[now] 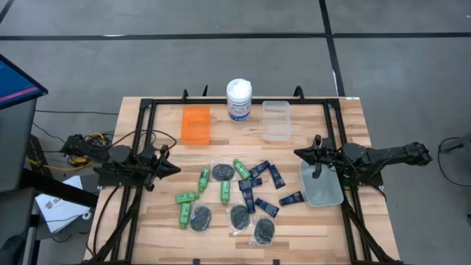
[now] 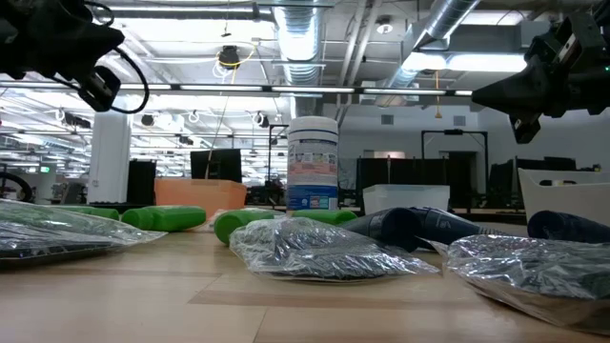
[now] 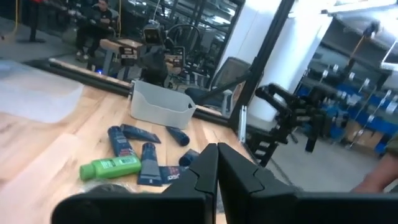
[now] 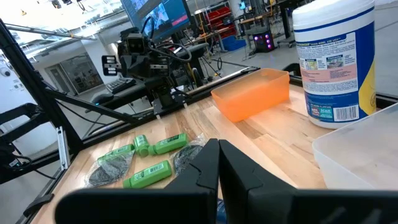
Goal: Pick & Place Travel size toiletries
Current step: Put the green shampoo into the orange bin
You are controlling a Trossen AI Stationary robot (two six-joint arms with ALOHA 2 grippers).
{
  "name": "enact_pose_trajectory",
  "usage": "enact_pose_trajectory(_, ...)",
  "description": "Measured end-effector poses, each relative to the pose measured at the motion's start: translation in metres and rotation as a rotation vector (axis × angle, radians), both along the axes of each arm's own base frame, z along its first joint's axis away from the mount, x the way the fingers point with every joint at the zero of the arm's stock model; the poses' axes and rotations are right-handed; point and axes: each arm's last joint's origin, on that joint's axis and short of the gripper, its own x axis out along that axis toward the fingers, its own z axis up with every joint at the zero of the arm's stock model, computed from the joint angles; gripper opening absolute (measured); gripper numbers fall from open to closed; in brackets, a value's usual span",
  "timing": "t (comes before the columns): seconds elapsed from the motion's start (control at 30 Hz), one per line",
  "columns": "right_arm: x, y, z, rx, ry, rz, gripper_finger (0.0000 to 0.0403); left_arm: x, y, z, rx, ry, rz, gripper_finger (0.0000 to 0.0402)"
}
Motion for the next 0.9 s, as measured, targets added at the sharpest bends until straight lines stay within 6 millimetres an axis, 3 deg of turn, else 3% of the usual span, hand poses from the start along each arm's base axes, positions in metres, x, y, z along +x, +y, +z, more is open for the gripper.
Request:
enact_pose_trajectory(0.2, 0.000, 0.000, 0.000, 0.000, 0.000, 0.000, 0.0000, 0.006, 0.000, 0.007, -0.164, 0.061, 0.048, 0.0001)
enact_pose_trajectory(0.33, 0.000, 0.000, 0.000, 0.000, 0.000, 0.000, 0.0000, 0.020, -0.005, 0.018, -0.233, 0.173, 0.062, 0.0001)
enact_pose_trajectory(0.6, 0.000, 0.000, 0.000, 0.000, 0.000, 0.000, 0.0000, 0.081, -0.031, 0.018, -0.195, 0.555, -0.026, 0.0010)
enact_pose_trajectory(0.77, 0.000, 0.000, 0.000, 0.000, 0.000, 0.000, 0.0000, 0.122, -0.051, 0.016, -0.202, 0.768, -0.193, 0.0049)
enact_pose_trajectory(0.9, 0.000, 0.000, 0.000, 0.000, 0.000, 0.000, 0.0000, 0.141, -0.055, 0.024, -0.259, 0.960, -0.166, 0.0088)
